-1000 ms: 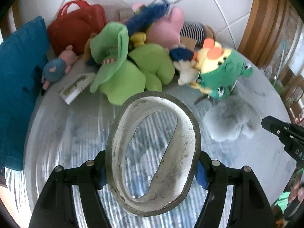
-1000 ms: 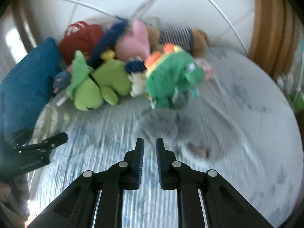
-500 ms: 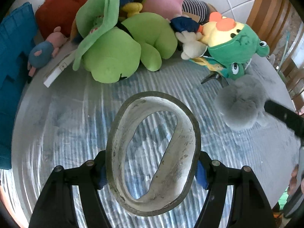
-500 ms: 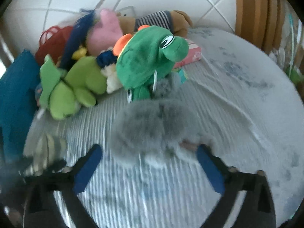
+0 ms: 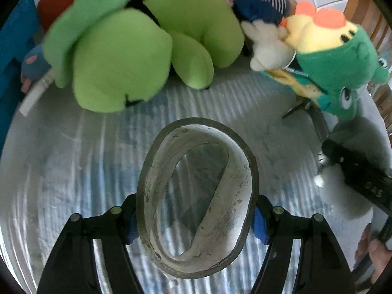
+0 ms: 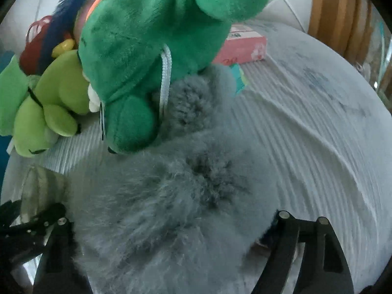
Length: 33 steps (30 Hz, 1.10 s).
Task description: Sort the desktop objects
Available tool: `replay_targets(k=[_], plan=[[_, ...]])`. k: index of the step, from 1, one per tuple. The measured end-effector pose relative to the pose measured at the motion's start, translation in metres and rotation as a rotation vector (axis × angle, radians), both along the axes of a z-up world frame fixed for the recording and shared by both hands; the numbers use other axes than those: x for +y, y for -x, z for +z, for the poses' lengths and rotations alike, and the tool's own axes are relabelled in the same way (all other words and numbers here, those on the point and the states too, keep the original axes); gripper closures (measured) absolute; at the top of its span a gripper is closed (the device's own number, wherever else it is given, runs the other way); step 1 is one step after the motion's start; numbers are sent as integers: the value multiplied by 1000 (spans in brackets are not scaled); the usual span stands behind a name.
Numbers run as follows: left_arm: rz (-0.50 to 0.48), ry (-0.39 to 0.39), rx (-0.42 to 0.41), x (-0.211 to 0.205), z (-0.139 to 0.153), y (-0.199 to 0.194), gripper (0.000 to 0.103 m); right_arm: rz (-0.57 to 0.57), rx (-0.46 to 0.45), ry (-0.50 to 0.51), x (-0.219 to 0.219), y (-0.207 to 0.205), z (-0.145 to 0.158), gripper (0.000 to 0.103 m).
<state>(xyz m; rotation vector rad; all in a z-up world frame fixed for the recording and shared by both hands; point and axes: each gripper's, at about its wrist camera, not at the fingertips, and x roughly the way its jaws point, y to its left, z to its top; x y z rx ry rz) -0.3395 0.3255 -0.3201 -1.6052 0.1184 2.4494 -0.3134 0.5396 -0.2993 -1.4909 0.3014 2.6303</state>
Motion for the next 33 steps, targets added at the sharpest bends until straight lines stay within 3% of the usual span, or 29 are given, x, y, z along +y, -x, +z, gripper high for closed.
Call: replay_targets(k=[4,6,8,10,13,18,27,33], plan=[[0,23,27,5,-1,-2,33,24,21,-15,3,-5,-2,26],[-8,29,28,6,-1,-3,34,30,25,-24,4,-12,-1,34],[-26,12,26,8,3,-10,35,40,20,-17,3,-20,0,53],[-57,-8,33,13,10,-24,35,67,19,22,-1,-37,1,56],[-96,-25,53,15,25,-42,35,98,31,123,-13,-53,6,56],[-108,-28,104,-3,57,-61,35,135,85,197,-31,-79,29,56],[-50,-67,234,-62,134,-64,35,205,249,99,-92,-70,124,56],[-34,-93,321,-104,175,-67,35,241,310,46,-131,-67,166,56]])
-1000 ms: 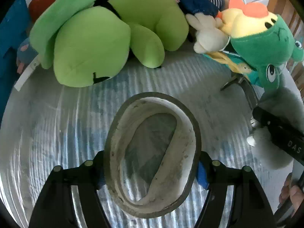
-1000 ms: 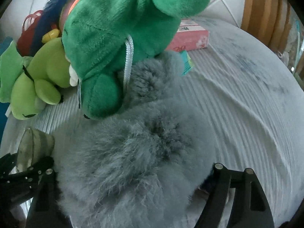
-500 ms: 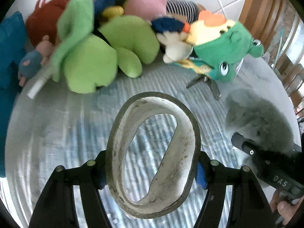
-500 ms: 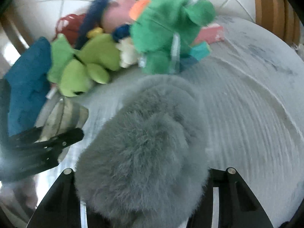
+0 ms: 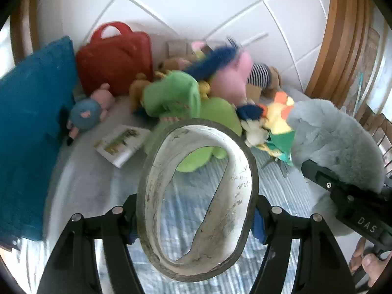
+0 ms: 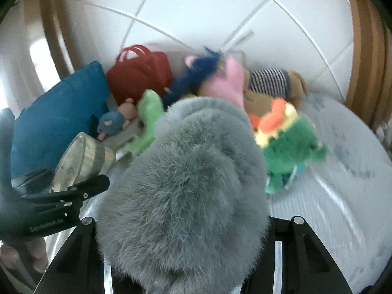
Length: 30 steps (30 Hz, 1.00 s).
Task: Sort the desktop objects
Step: 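Carry the beige ring and grey plush over to the blue crate with both tools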
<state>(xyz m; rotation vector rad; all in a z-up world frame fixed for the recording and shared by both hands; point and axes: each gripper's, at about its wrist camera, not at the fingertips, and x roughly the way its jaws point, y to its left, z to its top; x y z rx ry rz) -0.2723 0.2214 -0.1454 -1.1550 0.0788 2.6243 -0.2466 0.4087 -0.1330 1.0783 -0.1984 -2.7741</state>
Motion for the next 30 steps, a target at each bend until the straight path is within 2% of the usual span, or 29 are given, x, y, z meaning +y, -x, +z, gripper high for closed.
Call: replay_targets(k=[6,13,18,23,30], plan=[[72,-23,66,-38,32,-9,35,85,58,-31,-43,9,37,56],[261,12,156,-102,78,-24,35,301,156,-29,-112,24,84,56],[353,15,221,-156,109,-34,35,390,217,-24,-170,26,113,56],[420,28,311,-229,147,-35,35,455,309,-19,-240,34,149,56],[459,91,393,-340,191,-5,35,490,403,29,-358,61,191,56]])
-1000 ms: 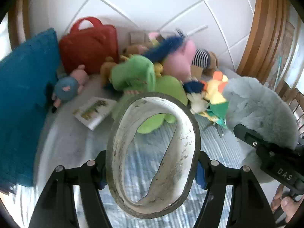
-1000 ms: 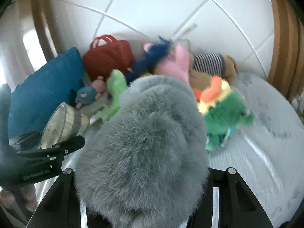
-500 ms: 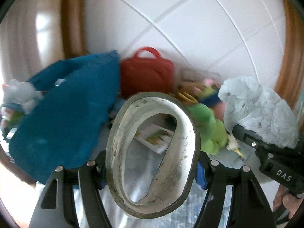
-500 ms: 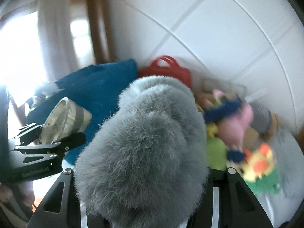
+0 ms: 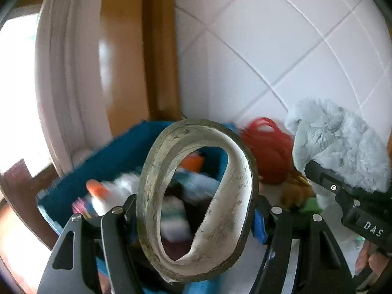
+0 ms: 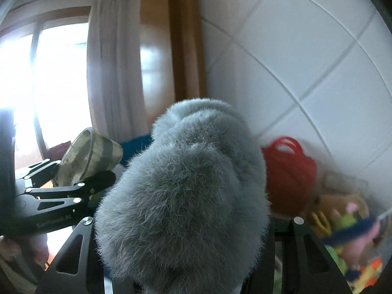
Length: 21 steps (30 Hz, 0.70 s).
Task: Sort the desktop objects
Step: 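Carry the beige ring and grey plush over to the blue crate with both tools, then open both tools to drop the ring and grey plush into the crate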
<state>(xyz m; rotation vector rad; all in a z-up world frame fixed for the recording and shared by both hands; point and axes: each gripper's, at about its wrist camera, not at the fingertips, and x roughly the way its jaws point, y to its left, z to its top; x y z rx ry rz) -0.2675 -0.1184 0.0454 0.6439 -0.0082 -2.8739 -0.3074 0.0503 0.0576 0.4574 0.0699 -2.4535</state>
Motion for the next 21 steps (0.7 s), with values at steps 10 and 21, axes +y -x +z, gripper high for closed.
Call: replay_targets(k=[10,21], plan=[[49,-37,-64,-130,8,76,35,19,1,-37,-139,58,16,56],[36,-94,-108,-182,-8,110,23,-9,-22,-74,-176,101,2,17]])
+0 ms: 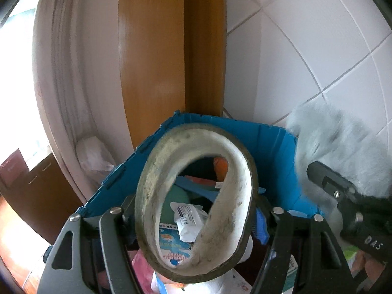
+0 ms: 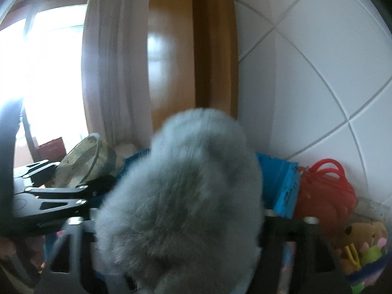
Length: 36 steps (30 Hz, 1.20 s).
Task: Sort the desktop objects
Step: 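Open both tools to drop the ring and grey plush into the crate, then move both tools back from the crate toward the table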
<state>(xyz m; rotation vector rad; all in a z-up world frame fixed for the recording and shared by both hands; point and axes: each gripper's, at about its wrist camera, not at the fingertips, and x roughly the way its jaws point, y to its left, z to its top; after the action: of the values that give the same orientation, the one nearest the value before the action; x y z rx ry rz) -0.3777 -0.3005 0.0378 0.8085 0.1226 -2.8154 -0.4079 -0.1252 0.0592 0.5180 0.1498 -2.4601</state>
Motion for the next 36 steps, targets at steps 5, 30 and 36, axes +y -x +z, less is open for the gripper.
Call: replay_targets(k=[5,30,36], plan=[[8,0,12,-2,-2,2,0,-57,-8,-18,-2,8,-7,0],[5,28,45,67,19,-83,0,-149,9,0,75,-69,-1,0],[-56,33,80,130,18,-135,0,-171,27,6,139,-128,-7,0]])
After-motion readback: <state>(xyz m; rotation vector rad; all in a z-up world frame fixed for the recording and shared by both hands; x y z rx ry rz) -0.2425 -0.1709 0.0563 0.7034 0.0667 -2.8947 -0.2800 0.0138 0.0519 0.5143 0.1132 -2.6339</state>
